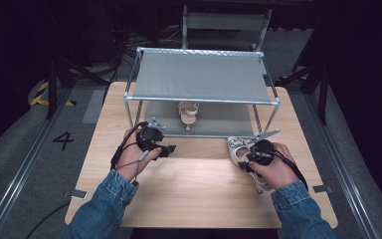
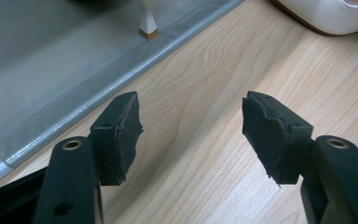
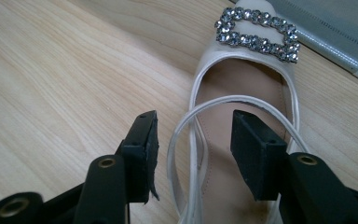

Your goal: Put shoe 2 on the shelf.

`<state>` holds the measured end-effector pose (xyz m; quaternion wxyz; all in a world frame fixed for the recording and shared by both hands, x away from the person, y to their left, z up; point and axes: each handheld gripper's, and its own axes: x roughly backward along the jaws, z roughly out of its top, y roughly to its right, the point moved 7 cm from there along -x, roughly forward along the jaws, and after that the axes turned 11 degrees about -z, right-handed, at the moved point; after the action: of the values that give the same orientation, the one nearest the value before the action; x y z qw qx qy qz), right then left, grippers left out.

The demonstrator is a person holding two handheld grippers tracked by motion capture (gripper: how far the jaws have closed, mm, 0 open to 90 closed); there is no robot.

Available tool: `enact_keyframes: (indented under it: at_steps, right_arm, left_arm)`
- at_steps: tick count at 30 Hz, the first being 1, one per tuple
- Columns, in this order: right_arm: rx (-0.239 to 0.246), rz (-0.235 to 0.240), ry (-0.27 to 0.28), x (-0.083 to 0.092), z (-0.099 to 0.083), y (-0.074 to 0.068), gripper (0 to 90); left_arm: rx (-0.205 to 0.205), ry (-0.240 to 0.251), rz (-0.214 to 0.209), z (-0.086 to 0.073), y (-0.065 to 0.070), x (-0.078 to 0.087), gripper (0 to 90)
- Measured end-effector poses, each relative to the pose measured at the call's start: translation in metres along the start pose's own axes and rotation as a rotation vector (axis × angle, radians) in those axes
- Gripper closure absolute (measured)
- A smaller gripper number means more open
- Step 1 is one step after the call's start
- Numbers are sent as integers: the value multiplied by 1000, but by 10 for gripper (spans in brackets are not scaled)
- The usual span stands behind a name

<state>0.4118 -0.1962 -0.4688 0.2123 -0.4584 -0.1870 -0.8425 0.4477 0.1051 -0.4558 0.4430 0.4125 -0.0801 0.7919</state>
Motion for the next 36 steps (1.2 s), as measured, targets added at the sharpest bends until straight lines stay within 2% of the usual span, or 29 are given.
enact_keyframes:
  at_steps: [5, 7, 10, 14, 17, 20, 21, 23, 27, 31, 32, 36]
  right_arm:
    - [-5, -1, -22, -7, -3, -1, 587]
    - [15, -1, -30, -10, -4, -3, 623]
    - [35, 12, -48, -16, -6, -9, 629]
    - [46, 9, -50, -19, -7, -12, 672]
    - [58, -19, -51, -20, -6, -10, 763]
    - [60, -42, -53, -18, -5, -8, 842]
    - [56, -45, -55, -18, -5, -7, 847]
    - [50, -57, -56, -16, -4, -7, 852]
    - [29, -99, -30, -9, 0, 0, 857]
    - [17, -144, -11, -2, 5, 8, 856]
    - [15, -152, -3, -1, 7, 10, 856]
    - [8, -179, 20, 0, 15, 11, 857]
  left_arm:
    - [1, -4, 0, 0, 1, 0, 375]
    - [2, -4, 0, 0, 0, 0, 375]
    - [-1, -6, 0, 0, 0, 1, 374]
    - [5, -1, -5, 0, 1, 2, 368]
    - [11, -7, -6, -1, 0, 3, 360]
    - [12, -11, 11, -3, -3, 4, 357]
    - [4, -21, 18, -4, -5, 5, 355]
    - [18, -9, 24, -4, -6, 7, 355]
    - [32, 6, -27, -3, -5, 12, 350]
    - [27, 7, -34, -1, -4, 18, 339]
    - [17, 10, -31, 0, -5, 19, 339]
    - [22, 14, -35, -1, -6, 25, 338]
